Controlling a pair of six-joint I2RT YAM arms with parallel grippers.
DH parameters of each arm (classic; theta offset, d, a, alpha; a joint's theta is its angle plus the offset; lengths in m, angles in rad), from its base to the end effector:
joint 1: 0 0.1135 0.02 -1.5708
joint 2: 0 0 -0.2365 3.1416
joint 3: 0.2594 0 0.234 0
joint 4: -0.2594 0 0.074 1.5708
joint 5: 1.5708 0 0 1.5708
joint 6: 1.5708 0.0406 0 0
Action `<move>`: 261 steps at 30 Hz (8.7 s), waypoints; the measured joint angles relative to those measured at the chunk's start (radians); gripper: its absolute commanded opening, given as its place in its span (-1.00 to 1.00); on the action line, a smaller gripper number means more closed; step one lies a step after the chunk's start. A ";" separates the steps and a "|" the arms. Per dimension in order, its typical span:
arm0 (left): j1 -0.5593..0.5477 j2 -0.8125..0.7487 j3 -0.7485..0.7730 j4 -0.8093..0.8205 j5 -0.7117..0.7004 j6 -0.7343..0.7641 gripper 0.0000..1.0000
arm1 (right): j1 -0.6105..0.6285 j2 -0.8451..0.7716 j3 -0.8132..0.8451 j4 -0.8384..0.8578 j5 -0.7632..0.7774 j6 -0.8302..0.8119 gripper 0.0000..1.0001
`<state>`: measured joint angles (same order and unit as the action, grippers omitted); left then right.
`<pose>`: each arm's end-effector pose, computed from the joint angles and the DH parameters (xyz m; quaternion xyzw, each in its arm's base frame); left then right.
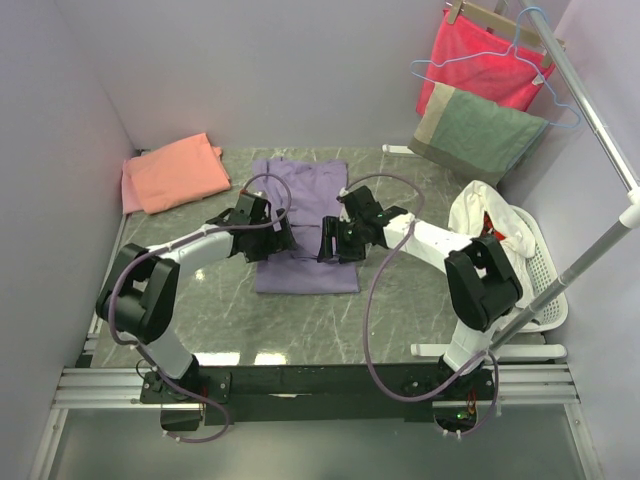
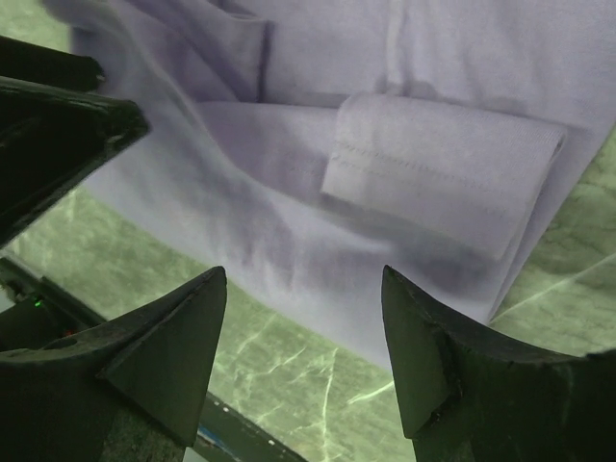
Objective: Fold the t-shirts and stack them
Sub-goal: Fold the folded rectangular tshirt in 1/3 of the way, then grab one side of the 2/3 rectangular tshirt with both arms, then fold the long partially folded tshirt into a neat square, then smooth out wrinkles on the folded tshirt
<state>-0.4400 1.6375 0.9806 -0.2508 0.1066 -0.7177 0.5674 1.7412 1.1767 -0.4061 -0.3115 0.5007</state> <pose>0.2894 -0.1410 0.1688 -0.1135 0.9375 -0.2200 0.2445 0.2859 0.1969 0.1833 -0.0773 0.9417 0.2762 0.1759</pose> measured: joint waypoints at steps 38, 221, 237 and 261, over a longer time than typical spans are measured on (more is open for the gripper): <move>0.000 0.087 0.083 -0.040 -0.086 0.030 0.99 | -0.091 0.320 0.403 -0.085 0.161 -0.076 0.49; 0.259 0.418 0.676 0.176 0.213 -0.002 0.99 | -0.354 0.357 0.635 0.048 -0.148 -0.047 0.48; 0.246 0.652 0.678 0.398 0.601 -0.121 0.99 | -0.284 0.557 0.716 0.059 -0.263 0.007 0.46; 0.330 0.724 0.831 0.315 0.493 0.079 0.99 | -0.352 0.708 0.865 0.026 -0.076 0.026 0.50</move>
<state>-0.1101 2.3611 1.8114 0.0647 0.5999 -0.6384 0.2150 2.4489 2.0415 -0.3801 -0.3878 0.5262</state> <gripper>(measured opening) 0.994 0.744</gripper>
